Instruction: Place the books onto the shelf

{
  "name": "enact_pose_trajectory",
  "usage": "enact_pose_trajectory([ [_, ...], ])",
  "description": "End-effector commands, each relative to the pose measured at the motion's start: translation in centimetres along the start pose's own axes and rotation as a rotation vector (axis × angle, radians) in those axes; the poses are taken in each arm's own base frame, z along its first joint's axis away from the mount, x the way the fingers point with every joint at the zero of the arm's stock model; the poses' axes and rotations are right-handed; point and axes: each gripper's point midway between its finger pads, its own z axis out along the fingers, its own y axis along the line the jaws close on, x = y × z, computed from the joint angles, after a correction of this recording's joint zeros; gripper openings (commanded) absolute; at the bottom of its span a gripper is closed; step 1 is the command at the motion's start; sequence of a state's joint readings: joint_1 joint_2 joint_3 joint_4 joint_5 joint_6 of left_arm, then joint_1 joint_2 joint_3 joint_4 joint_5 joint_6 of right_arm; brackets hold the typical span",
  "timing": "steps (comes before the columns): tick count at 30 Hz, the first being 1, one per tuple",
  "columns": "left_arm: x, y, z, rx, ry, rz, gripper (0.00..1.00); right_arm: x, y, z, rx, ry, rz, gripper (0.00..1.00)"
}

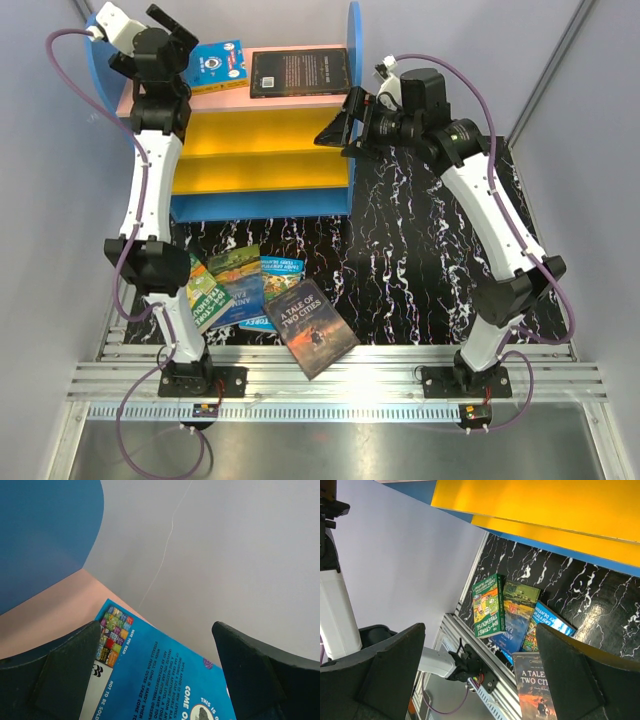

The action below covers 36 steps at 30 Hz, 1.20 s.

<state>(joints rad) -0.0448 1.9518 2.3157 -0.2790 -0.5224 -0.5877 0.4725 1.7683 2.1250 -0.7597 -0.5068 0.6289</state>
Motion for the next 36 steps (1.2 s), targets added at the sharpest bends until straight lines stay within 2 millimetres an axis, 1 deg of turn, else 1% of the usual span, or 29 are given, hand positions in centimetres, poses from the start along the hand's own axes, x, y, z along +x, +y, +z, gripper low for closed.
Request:
enact_pose_trajectory([
  [1,-1.3,2.2,-1.4,-0.099,-0.001,0.067,0.99,-1.2,1.9,-1.9,-0.020,-0.066,-0.065,1.00],
  [2,-1.7,2.8,-1.4,-0.129,-0.018,0.083,0.99,-1.1,2.0,-2.0,-0.024,-0.066,-0.067,1.00],
  [3,-2.0,3.3,-1.6,-0.155,-0.027,0.106,0.99,-0.7,1.7,-1.9,-0.019,-0.055,-0.062,1.00],
  [4,-2.4,3.4,-1.8,-0.158,-0.036,0.140,0.99,-0.6,1.7,-2.0,-0.022,-0.054,-0.063,1.00],
  [6,-2.8,3.2,-1.8,-0.146,-0.041,0.162,0.99,0.0,1.1,-1.8,-0.013,-0.038,-0.053,1.00],
  [10,-2.8,2.1,-2.0,-0.100,-0.027,0.224,0.99,0.5,1.2,-2.2,-0.022,-0.031,-0.052,1.00],
  [12,-2.1,1.3,-2.6,-0.094,-0.011,0.275,0.99,0.9,1.2,-2.4,-0.025,-0.020,-0.048,1.00],
  [13,-1.2,0.5,-3.0,-0.074,0.009,0.305,0.99,1.2,1.2,-2.4,-0.027,-0.013,-0.047,1.00],
  [14,-0.3,0.3,-3.2,-0.069,0.031,0.320,0.99,1.2,1.5,-2.9,-0.032,-0.017,-0.050,1.00],
  [15,0.3,0.0,-3.5,-0.059,0.048,0.311,0.99,1.6,1.1,-2.8,-0.026,-0.007,-0.042,1.00],
  [16,1.4,-0.8,-3.9,-0.029,0.079,0.302,0.98,1.7,1.4,-3.3,-0.031,-0.013,-0.045,1.00],
  [17,2.3,-0.8,-4.2,-0.026,0.114,0.302,0.97,2.1,0.9,-3.2,-0.021,-0.006,-0.037,1.00],
  [18,3.5,-1.8,-4.8,0.006,0.147,0.269,0.95,2.3,0.9,-3.3,-0.022,-0.005,-0.039,1.00],
  [19,4.1,-2.2,-5.1,0.020,0.166,0.260,0.94,2.4,1.2,-3.8,-0.024,-0.012,-0.045,1.00],
  [20,4.8,-2.3,-5.5,0.027,0.188,0.259,0.93,2.6,0.9,-3.8,-0.017,-0.008,-0.040,1.00],
  [22,5.8,-3.4,-6.5,0.049,0.212,0.242,0.92,2.7,1.0,-4.4,-0.015,-0.012,-0.051,1.00],
  [23,6.2,-3.5,-6.8,0.052,0.219,0.243,0.92,2.9,1.0,-4.6,-0.013,-0.010,-0.051,1.00],
  [24,6.3,-4.2,-7.5,0.064,0.225,0.236,0.92,3.0,0.9,-4.7,-0.011,-0.011,-0.054,1.00],
  [26,6.7,-4.9,-8.1,0.096,0.241,0.239,0.92,3.3,1.0,-5.2,-0.011,-0.010,-0.059,1.00],
  [28,6.2,-6.1,-9.1,0.151,0.232,0.289,0.90,3.4,1.3,-5.8,-0.015,-0.016,-0.068,1.00],
  [29,5.0,-6.3,-9.3,0.142,0.192,0.317,0.90,3.6,1.2,-5.9,-0.013,-0.016,-0.067,1.00],
  [30,3.5,-5.8,-9.8,0.130,0.146,0.413,0.91,3.7,1.3,-6.0,-0.015,-0.016,-0.068,1.00],
  [31,0.9,-5.5,-9.8,0.079,0.047,0.420,0.92,3.8,1.7,-6.6,-0.024,-0.024,-0.074,1.00],
  [32,-0.6,-5.0,-10.0,0.050,-0.005,0.440,0.94,4.2,1.5,-6.7,-0.022,-0.017,-0.071,1.00],
  [33,-1.8,-3.1,-9.6,-0.021,-0.056,0.504,0.99,4.4,1.4,-6.8,-0.022,-0.012,-0.068,1.00],
  [34,-2.0,-1.2,-9.8,-0.046,-0.071,0.549,0.99,4.6,1.6,-7.2,-0.029,-0.016,-0.071,1.00],
  [35,-3.4,-0.8,-9.4,-0.055,-0.136,0.516,0.99,5.2,1.1,-7.0,-0.023,0.001,-0.063,1.00],
  [36,-3.8,0.1,-9.1,-0.072,-0.145,0.502,0.99,5.5,1.0,-7.0,-0.025,0.006,-0.056,1.00],
])
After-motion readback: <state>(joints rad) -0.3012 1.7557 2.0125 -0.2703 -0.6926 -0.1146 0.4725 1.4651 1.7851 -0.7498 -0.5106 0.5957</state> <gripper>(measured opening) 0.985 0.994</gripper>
